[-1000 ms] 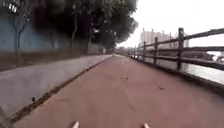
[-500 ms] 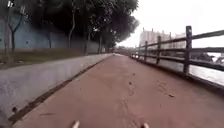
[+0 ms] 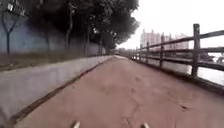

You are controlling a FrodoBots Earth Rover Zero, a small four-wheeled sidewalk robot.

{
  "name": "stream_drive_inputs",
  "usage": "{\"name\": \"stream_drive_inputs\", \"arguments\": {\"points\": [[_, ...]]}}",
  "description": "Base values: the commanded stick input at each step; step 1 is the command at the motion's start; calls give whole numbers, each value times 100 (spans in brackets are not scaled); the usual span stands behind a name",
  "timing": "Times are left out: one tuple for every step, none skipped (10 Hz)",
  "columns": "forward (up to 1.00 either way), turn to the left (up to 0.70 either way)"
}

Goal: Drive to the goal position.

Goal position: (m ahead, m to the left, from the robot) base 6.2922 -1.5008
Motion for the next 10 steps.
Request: {"name": "stream_drive_inputs", "arguments": {"points": [[70,0],[70,0],[70,0],[70,0],[70,0],[70,0],[70,0],[70,0],[70,0],[70,0]]}}
